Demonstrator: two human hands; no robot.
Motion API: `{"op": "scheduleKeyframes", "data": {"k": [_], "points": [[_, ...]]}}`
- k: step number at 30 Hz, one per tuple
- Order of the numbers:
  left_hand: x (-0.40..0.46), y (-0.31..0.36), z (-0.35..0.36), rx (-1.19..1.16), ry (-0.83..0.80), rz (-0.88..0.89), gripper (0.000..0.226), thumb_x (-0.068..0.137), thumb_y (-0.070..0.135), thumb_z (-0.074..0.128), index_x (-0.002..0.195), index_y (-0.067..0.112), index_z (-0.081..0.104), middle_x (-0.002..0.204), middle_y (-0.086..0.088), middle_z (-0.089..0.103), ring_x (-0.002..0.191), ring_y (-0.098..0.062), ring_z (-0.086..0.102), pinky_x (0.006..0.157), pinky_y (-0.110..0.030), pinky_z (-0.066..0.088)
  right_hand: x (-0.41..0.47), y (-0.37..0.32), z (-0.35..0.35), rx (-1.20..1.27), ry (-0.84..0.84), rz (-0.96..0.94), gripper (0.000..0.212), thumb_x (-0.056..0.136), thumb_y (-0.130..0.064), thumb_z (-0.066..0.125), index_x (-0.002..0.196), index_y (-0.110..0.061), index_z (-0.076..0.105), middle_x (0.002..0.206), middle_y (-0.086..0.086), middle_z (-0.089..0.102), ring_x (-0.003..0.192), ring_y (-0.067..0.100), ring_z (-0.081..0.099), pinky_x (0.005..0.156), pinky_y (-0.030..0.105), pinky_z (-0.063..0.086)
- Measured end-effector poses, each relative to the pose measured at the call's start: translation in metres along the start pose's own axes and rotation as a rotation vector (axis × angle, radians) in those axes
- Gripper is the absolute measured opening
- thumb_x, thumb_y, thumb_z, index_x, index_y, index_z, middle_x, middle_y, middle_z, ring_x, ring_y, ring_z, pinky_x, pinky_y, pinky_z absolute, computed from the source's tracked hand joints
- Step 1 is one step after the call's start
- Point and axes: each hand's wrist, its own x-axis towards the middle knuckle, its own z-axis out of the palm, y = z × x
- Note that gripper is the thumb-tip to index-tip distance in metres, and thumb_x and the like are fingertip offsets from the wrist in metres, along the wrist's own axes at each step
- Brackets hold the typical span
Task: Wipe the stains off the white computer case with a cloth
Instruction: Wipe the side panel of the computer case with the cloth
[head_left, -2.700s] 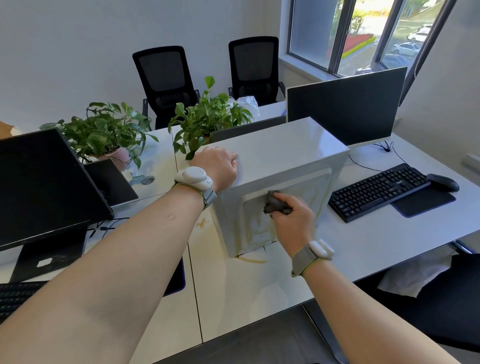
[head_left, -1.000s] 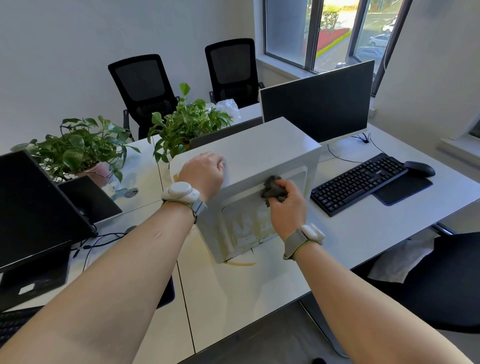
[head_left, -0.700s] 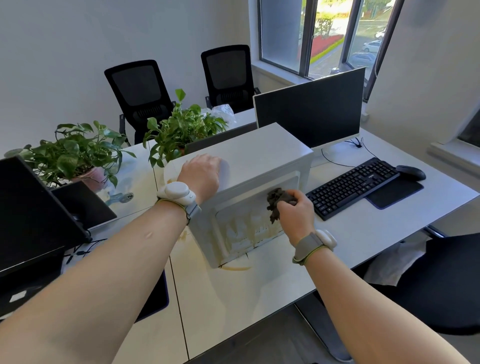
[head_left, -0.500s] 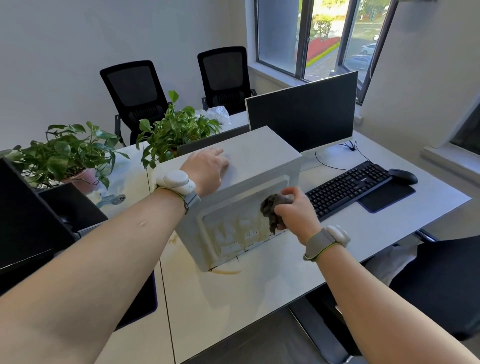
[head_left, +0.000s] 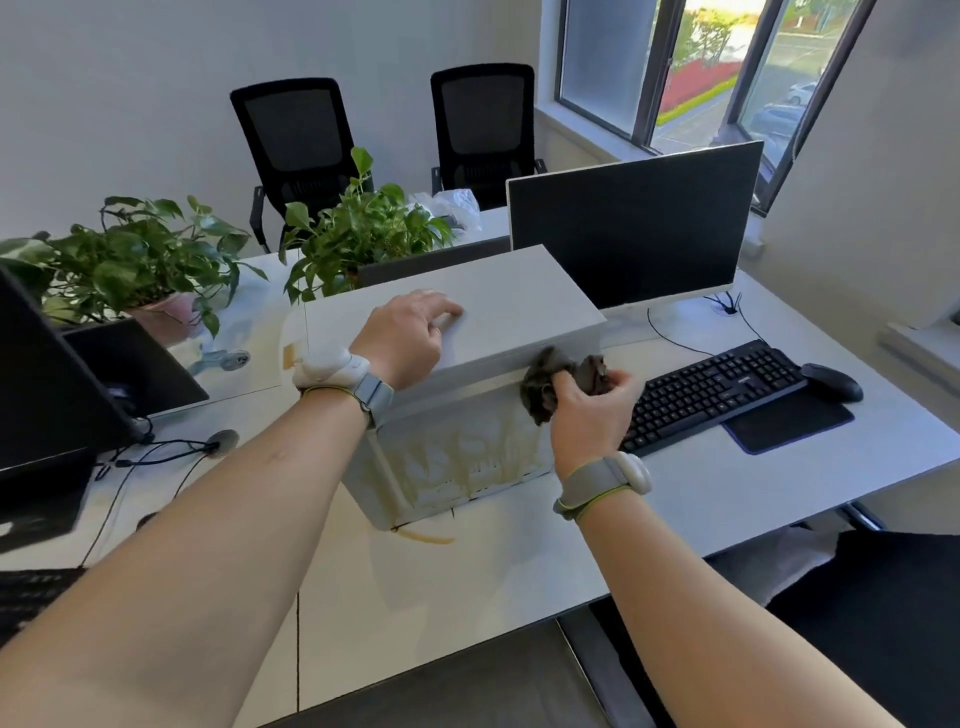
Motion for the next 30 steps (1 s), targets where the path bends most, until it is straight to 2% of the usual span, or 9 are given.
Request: {"op": "scheduleKeyframes", "data": {"k": [4, 5, 7, 11, 15, 18, 22, 27, 30], "points": [[-0.002, 0.001, -0.001, 0.012, 0.005, -0.005, 0.055, 0.085, 0.015, 0.036, 0.127, 0.035, 0.065, 0.146, 0.007, 0.055, 0.136, -0.019, 0.046, 0.115, -0.045, 0.036, -0.025, 0.014, 0.032, 0.017, 0.065, -0.078, 0.028, 0.101, -0.022, 0.060, 0.125, -0.012, 0.049, 0.117, 0.005, 0.047, 0.090, 0.010, 0.055, 0.072, 0.008, 0.047], [-0.002, 0.003, 0.000, 0.014, 0.009, -0.006, 0.056, 0.083, 0.017, 0.035, 0.127, 0.035, 0.065, 0.146, 0.007, 0.055, 0.136, -0.019, 0.046, 0.115, -0.045, 0.037, -0.029, 0.015, 0.039, -0.005, 0.059, -0.082, 0.031, 0.103, -0.024, 0.056, 0.130, -0.011, 0.047, 0.122, 0.006, 0.043, 0.094, 0.013, 0.055, 0.077, 0.010, 0.048], [-0.002, 0.004, -0.001, 0.024, 0.008, -0.009, 0.059, 0.080, 0.020, 0.032, 0.127, 0.035, 0.065, 0.145, 0.008, 0.056, 0.135, -0.019, 0.047, 0.113, -0.046, 0.038, -0.038, 0.019, 0.055, -0.117, 0.034, -0.097, 0.038, 0.103, -0.028, 0.054, 0.136, -0.015, 0.040, 0.135, 0.010, 0.036, 0.106, 0.024, 0.052, 0.090, 0.035, 0.051], [-0.003, 0.001, 0.000, 0.037, 0.009, -0.005, 0.059, 0.079, 0.022, 0.032, 0.127, 0.036, 0.064, 0.145, 0.009, 0.055, 0.133, -0.020, 0.048, 0.112, -0.046, 0.038, -0.050, 0.017, 0.060, -0.397, -0.126, -0.150, 0.054, 0.097, -0.012, 0.051, 0.143, -0.012, 0.023, 0.148, 0.015, 0.017, 0.096, 0.020, 0.041, 0.084, 0.033, 0.041], [-0.001, 0.002, 0.000, 0.055, 0.012, 0.015, 0.054, 0.085, 0.020, 0.035, 0.129, 0.037, 0.062, 0.145, 0.010, 0.053, 0.132, -0.021, 0.047, 0.111, -0.043, 0.036, -0.033, 0.005, 0.038, -0.399, -0.085, -0.100, 0.062, 0.093, -0.007, 0.055, 0.148, -0.003, 0.027, 0.144, 0.023, 0.031, 0.120, 0.035, 0.045, 0.094, 0.034, 0.043], [0.000, 0.002, 0.000, 0.058, 0.021, 0.018, 0.049, 0.091, 0.013, 0.042, 0.130, 0.036, 0.061, 0.146, 0.008, 0.052, 0.132, -0.022, 0.045, 0.110, -0.041, 0.031, -0.010, -0.004, 0.021, -0.214, -0.003, -0.093, 0.064, 0.093, -0.013, 0.070, 0.145, -0.007, 0.033, 0.142, 0.020, 0.031, 0.110, 0.032, 0.052, 0.098, 0.040, 0.051], [0.000, 0.002, 0.001, 0.063, 0.030, 0.014, 0.049, 0.092, 0.012, 0.043, 0.129, 0.037, 0.061, 0.146, 0.009, 0.052, 0.129, -0.024, 0.047, 0.108, -0.041, 0.032, -0.011, 0.011, 0.021, -0.241, 0.044, -0.244, 0.036, 0.091, -0.016, 0.075, 0.124, -0.008, 0.063, 0.134, 0.012, 0.041, 0.106, 0.023, 0.055, 0.097, 0.031, 0.050], [0.001, 0.002, 0.003, 0.076, 0.033, 0.020, 0.049, 0.091, 0.012, 0.042, 0.129, 0.037, 0.060, 0.146, 0.009, 0.052, 0.128, -0.024, 0.047, 0.106, -0.041, 0.032, -0.042, 0.050, 0.019, -0.408, -0.328, -0.175, 0.034, 0.087, -0.014, 0.078, 0.120, -0.011, 0.071, 0.124, 0.004, 0.051, 0.106, 0.020, 0.056, 0.085, 0.013, 0.043], [0.001, 0.002, 0.003, 0.083, 0.028, 0.018, 0.049, 0.092, 0.012, 0.042, 0.130, 0.037, 0.060, 0.146, 0.009, 0.051, 0.128, -0.024, 0.047, 0.106, -0.040, 0.032, -0.042, 0.055, 0.010, -0.330, -0.207, -0.178, 0.044, 0.087, -0.019, 0.078, 0.129, -0.018, 0.064, 0.121, 0.003, 0.054, 0.103, 0.016, 0.055, 0.093, 0.024, 0.046]]}}
